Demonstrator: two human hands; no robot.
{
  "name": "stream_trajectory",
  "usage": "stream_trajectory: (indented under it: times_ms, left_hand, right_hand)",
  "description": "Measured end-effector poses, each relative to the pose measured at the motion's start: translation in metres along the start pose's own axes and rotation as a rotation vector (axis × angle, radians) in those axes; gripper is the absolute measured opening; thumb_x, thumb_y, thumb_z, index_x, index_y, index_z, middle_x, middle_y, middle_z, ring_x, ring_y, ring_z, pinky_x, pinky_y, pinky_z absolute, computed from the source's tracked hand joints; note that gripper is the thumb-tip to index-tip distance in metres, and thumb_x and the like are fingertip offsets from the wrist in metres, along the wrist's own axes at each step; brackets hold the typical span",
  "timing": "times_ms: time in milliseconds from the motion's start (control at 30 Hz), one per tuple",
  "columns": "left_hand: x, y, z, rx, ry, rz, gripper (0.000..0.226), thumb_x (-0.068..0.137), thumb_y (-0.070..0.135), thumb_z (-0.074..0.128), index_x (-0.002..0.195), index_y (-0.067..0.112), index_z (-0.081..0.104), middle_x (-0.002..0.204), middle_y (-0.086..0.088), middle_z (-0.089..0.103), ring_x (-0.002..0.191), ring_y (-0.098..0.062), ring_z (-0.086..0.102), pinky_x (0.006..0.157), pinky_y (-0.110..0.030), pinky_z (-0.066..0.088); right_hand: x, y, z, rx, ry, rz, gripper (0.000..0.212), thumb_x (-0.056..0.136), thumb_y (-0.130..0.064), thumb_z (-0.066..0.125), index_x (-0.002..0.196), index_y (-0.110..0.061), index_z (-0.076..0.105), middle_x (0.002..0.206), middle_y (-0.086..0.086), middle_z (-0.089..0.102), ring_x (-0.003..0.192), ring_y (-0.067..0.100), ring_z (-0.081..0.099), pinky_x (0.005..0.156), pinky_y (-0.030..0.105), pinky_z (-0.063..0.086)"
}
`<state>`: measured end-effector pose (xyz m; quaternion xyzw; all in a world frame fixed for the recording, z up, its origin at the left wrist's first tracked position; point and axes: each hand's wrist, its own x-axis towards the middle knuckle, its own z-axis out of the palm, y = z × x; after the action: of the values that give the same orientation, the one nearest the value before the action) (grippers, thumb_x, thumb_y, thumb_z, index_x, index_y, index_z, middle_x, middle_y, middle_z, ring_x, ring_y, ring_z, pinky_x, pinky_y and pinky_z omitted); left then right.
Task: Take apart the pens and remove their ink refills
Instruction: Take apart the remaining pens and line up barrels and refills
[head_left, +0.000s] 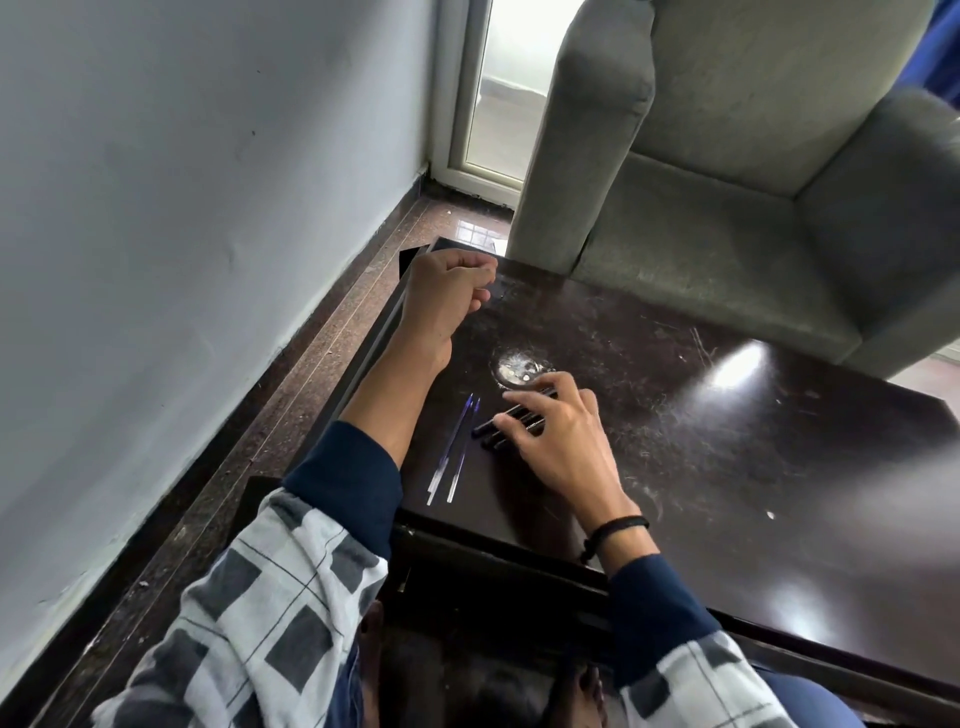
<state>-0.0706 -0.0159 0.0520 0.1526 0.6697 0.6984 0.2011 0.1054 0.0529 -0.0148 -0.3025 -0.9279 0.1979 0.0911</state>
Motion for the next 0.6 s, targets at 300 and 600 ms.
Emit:
stream_trajectory:
  times_ms: [300, 600]
  left_hand:
    - [0.000, -0.002, -0.002, 0.007, -0.032, -0.005, 0.011, 0.093, 0.011, 0.066, 0.097, 0.015, 0.076, 0.095, -0.007, 0.076, 0.078, -0.012, 0.068, 0.070, -0.021, 0.056]
    - [-0.016, -0.008, -0.035, 1.001, -0.806, 0.205, 0.070, 0.075, 0.026, 0.087, 0.135, 0.034, 0.051, 0.138, 0.004, 0.042, 0.122, -0.015, 0.045, 0.105, -0.040, 0.041]
  right_hand:
    - [-0.019, 0.056, -0.019, -0.024, -0.213, -0.199, 0.034, 0.091, -0.042, 0.073, 0.124, -0.037, 0.072, 0.138, -0.017, 0.052, 0.123, 0.012, 0.047, 0.110, 0.023, 0.035]
    - [-0.013, 0.062, -0.045, 0.019, -0.394, -0.202, 0.040, 0.084, -0.026, 0.083, 0.123, -0.028, 0.074, 0.141, -0.007, 0.052, 0.133, 0.016, 0.046, 0.116, 0.033, 0.035]
